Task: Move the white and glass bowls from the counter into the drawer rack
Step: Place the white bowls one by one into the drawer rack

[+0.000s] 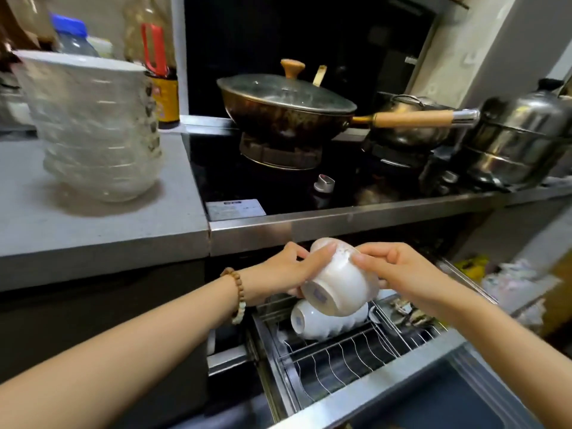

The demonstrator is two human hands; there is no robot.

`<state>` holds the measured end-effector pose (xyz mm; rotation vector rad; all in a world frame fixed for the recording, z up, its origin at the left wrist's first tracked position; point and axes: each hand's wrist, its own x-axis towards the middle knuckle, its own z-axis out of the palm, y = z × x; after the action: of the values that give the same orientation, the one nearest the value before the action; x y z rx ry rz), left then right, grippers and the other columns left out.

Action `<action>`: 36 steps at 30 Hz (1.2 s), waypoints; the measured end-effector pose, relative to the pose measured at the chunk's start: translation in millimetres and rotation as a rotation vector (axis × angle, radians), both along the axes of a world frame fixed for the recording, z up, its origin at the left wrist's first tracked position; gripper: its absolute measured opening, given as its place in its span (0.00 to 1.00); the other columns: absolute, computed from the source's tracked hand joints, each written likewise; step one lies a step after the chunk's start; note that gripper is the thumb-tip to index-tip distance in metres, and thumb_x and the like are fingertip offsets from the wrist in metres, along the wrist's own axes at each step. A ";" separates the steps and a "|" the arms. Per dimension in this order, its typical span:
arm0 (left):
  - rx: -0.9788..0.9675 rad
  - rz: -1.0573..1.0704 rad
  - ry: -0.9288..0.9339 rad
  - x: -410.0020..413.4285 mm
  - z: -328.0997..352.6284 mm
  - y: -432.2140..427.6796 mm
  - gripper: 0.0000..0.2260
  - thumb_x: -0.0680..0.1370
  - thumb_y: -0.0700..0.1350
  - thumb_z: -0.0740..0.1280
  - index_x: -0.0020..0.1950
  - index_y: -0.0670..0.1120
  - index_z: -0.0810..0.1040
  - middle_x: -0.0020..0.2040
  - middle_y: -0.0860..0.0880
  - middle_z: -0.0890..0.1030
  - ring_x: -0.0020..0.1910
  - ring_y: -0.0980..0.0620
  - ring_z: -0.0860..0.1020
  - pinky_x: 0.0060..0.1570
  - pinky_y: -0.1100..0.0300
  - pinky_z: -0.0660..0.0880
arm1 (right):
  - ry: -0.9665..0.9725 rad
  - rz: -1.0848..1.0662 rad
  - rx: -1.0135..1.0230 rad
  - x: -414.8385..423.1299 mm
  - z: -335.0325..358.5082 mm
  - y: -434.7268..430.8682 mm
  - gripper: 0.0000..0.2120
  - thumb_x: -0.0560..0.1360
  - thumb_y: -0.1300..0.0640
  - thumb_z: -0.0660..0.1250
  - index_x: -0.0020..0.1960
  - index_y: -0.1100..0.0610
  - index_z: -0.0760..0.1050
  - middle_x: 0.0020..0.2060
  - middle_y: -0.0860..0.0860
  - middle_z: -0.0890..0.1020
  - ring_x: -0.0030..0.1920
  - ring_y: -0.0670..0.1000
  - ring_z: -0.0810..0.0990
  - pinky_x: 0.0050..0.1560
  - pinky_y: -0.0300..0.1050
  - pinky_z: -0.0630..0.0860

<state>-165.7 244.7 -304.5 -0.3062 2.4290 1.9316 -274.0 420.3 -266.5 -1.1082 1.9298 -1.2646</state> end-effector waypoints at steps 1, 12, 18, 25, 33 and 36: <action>0.000 -0.029 -0.023 -3.4 -10.1 1.2 0.31 0.74 0.67 0.60 0.47 0.36 0.76 0.33 0.46 0.74 0.28 0.54 0.71 0.31 0.65 0.69 | -0.059 -0.018 0.016 -5.1 -12.7 0.8 0.15 0.71 0.46 0.67 0.52 0.52 0.83 0.46 0.51 0.86 0.47 0.50 0.84 0.42 0.39 0.79; -0.098 0.055 0.001 -37.5 -125.5 -13.5 0.37 0.64 0.49 0.79 0.68 0.44 0.66 0.63 0.48 0.73 0.62 0.50 0.74 0.60 0.52 0.75 | -0.503 -0.209 0.083 -38.7 -124.6 -42.5 0.10 0.78 0.56 0.62 0.54 0.58 0.79 0.43 0.53 0.83 0.42 0.48 0.82 0.39 0.39 0.79; -0.193 0.088 0.113 -38.9 -155.7 -23.6 0.36 0.62 0.49 0.80 0.57 0.75 0.64 0.56 0.70 0.74 0.56 0.75 0.70 0.48 0.80 0.69 | -0.606 -0.233 0.159 -47.4 -158.6 -71.2 0.12 0.79 0.56 0.62 0.58 0.60 0.76 0.47 0.54 0.82 0.47 0.50 0.81 0.45 0.40 0.79; -0.323 0.145 -0.018 -47.6 -191.3 -35.3 0.43 0.59 0.58 0.80 0.69 0.53 0.64 0.58 0.64 0.72 0.55 0.69 0.73 0.51 0.76 0.70 | -0.588 -0.163 0.273 -56.0 -178.7 -84.0 0.17 0.79 0.54 0.61 0.62 0.64 0.74 0.53 0.60 0.80 0.55 0.55 0.78 0.57 0.46 0.76; -0.596 0.046 -0.136 -67.7 -203.5 -39.5 0.47 0.63 0.61 0.76 0.74 0.49 0.54 0.67 0.49 0.66 0.61 0.52 0.72 0.57 0.63 0.69 | 0.347 -0.096 0.306 -93.0 -201.4 -68.8 0.14 0.79 0.52 0.61 0.60 0.56 0.78 0.57 0.49 0.81 0.57 0.43 0.75 0.56 0.34 0.66; -0.622 -0.001 -0.206 -73.7 -206.5 -42.6 0.49 0.61 0.63 0.76 0.74 0.54 0.53 0.69 0.50 0.64 0.59 0.51 0.74 0.50 0.63 0.71 | 0.222 -0.106 0.322 -98.9 -213.2 -62.1 0.16 0.79 0.49 0.59 0.62 0.53 0.77 0.57 0.45 0.80 0.58 0.42 0.74 0.57 0.34 0.65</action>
<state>-239.4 202.1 -511.0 -0.4810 2.8018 1.0247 -372.9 358.2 -479.6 -1.0238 2.2861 -0.8679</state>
